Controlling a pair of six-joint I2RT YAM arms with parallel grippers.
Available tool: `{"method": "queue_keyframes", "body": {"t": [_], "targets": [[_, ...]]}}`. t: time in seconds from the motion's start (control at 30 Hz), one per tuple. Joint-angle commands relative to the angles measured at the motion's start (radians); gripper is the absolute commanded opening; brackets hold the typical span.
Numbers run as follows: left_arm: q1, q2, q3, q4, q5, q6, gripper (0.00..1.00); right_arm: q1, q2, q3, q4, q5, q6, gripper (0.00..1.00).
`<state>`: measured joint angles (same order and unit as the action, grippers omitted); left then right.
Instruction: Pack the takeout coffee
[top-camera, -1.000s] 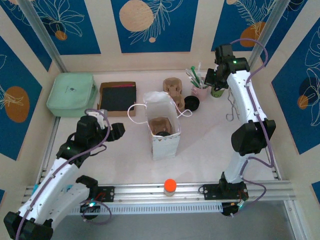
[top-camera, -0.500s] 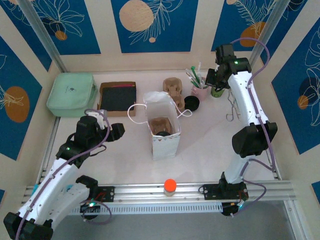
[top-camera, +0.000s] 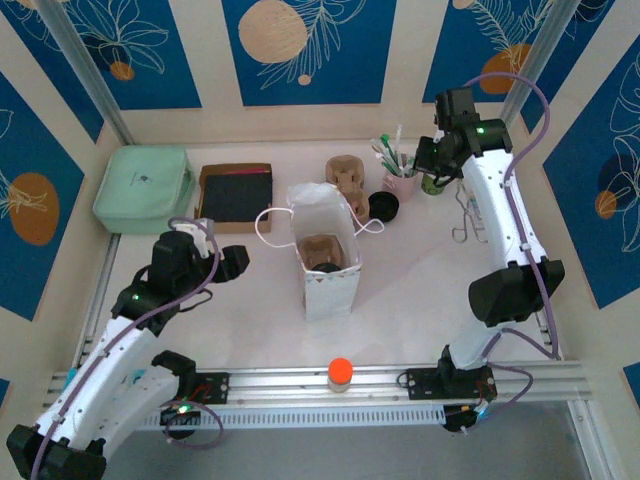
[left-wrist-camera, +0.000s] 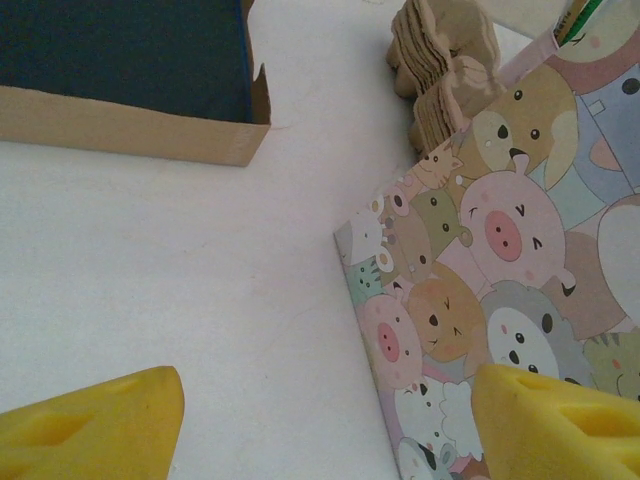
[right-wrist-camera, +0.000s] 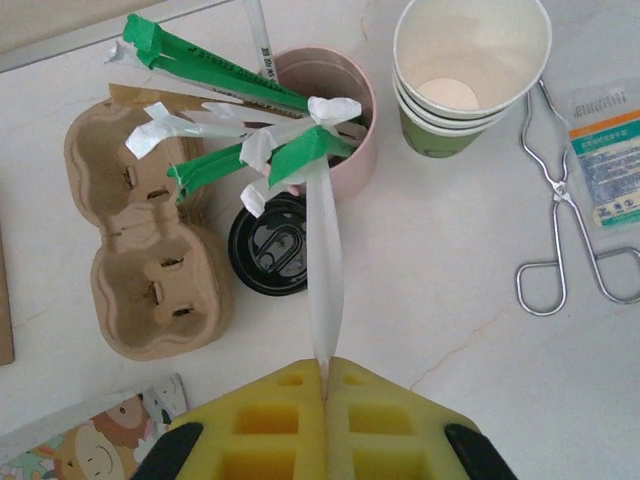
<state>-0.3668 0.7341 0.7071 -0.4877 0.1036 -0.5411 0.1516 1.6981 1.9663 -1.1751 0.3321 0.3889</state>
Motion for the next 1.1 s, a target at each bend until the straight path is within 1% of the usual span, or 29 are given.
{"method": "queue_keyframes", "body": {"t": [0.0, 0.83, 1.07], "targets": [[0.011, -0.006, 0.033, 0.001, 0.020, 0.001, 0.75, 0.008, -0.042, -0.029, -0.010, 0.016, -0.015, 0.05], [0.011, -0.024, 0.025, -0.009, 0.021, -0.001, 0.75, 0.036, -0.184, -0.064, -0.014, 0.036, -0.006, 0.05], [0.010, -0.018, 0.022, -0.001, 0.025, -0.005, 0.75, 0.057, -0.228, -0.042, -0.025, 0.048, -0.012, 0.05]]}}
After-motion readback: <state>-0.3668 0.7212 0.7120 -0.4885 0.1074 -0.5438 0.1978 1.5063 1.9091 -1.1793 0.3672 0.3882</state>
